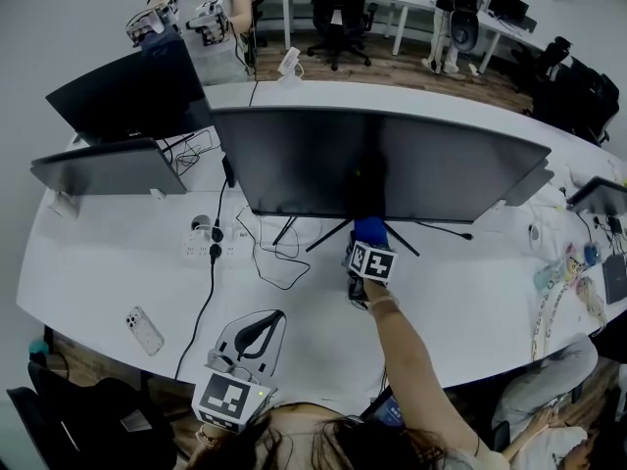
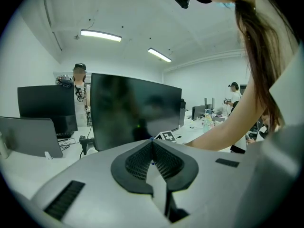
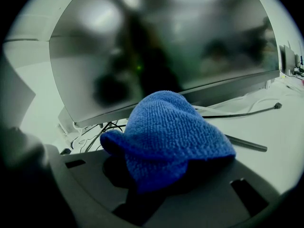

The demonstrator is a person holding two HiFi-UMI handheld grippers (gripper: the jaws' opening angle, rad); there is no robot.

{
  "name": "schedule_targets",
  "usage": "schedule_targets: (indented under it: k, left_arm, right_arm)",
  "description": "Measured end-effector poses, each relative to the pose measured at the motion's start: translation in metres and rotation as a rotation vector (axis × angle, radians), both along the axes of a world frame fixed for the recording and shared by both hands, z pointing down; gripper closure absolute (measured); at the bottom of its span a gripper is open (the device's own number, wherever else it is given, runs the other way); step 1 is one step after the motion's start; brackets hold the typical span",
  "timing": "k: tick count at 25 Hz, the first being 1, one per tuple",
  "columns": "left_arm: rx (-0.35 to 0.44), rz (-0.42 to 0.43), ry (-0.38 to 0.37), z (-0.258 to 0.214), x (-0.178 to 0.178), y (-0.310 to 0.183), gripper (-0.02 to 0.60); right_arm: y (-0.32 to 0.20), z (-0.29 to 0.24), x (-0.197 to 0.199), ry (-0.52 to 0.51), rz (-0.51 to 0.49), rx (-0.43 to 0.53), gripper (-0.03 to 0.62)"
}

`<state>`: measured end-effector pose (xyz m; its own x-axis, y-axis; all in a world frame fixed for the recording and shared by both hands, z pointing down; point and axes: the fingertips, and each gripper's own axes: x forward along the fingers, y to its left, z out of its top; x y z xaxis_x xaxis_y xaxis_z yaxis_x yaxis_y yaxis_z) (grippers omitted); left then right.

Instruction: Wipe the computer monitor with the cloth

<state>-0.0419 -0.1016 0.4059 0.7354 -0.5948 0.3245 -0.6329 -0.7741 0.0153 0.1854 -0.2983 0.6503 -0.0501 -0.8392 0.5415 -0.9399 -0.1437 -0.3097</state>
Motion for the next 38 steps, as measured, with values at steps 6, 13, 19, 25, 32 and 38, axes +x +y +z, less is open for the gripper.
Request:
schedule_targets:
  k: [6, 13, 19, 25, 32, 38]
  left_arm:
    - [-0.015, 0.0, 0.007, 0.001, -0.013, -0.005, 0.572]
    - [-0.021, 0.013, 0.019, 0.001, -0.023, -0.01, 0.572]
    - [0.005, 0.024, 0.032, 0.002, -0.03, -0.013, 0.572]
    - [0.009, 0.024, 0.03, 0.003, -0.037, -0.018, 0.572]
    - [-0.015, 0.026, 0.04, 0.002, -0.044, -0.02, 0.572]
    - [-0.015, 0.023, 0.057, 0.0, -0.053, -0.024, 0.572]
  right_arm:
    - [-0.002, 0.0, -0.009, 0.005, 0.006, -0.007, 0.493]
    - [-0.004, 0.0, -0.023, 0.017, -0.004, -0.019, 0.494]
    - [-0.006, 0.0, -0.028, 0.026, -0.007, -0.027, 0.494]
    - [-0.008, 0.0, -0.033, 0.028, -0.006, -0.032, 0.494]
    - [-0.012, 0.0, -0.052, 0.026, -0.015, -0.03, 0.494]
    - [-0.016, -0.001, -0.065, 0.026, -0.02, -0.031, 0.493]
